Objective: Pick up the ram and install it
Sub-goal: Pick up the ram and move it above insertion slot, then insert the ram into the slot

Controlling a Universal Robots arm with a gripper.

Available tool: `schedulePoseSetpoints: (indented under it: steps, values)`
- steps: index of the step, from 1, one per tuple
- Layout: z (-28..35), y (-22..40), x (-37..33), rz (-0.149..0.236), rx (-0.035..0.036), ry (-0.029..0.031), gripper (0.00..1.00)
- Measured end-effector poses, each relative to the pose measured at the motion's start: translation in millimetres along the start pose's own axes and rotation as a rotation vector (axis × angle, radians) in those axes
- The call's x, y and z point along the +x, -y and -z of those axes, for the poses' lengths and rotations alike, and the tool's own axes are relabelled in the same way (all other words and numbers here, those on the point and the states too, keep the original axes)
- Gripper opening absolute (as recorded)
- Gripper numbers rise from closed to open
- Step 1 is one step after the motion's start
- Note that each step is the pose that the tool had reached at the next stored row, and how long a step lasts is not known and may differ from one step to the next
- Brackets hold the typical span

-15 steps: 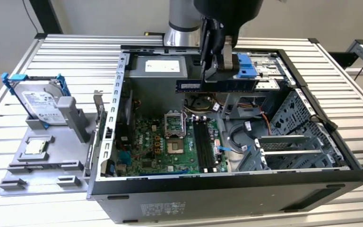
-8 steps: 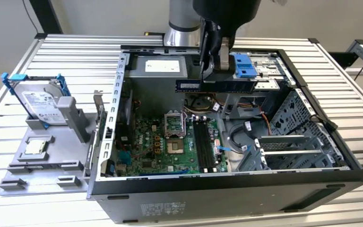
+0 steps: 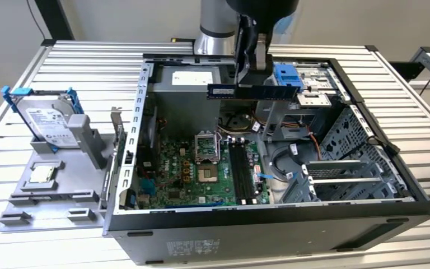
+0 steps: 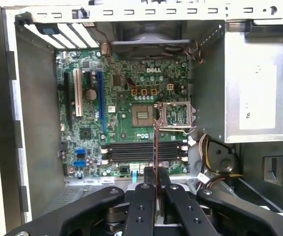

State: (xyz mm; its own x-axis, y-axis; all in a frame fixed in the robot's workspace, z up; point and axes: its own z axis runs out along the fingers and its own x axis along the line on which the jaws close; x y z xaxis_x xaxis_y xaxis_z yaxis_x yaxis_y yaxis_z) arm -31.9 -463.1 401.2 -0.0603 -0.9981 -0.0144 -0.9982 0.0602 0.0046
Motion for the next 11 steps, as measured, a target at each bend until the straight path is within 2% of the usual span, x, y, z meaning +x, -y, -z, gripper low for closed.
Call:
schedulePoseSetpoints:
  steps: [5,11]
  values:
    - [-0.5,4.7,-1.9,0.000,0.0000,0.0001,0.00]
    - [-3.8,8.5,-15.2,-0.001,0.0000,0.0001,0.00]
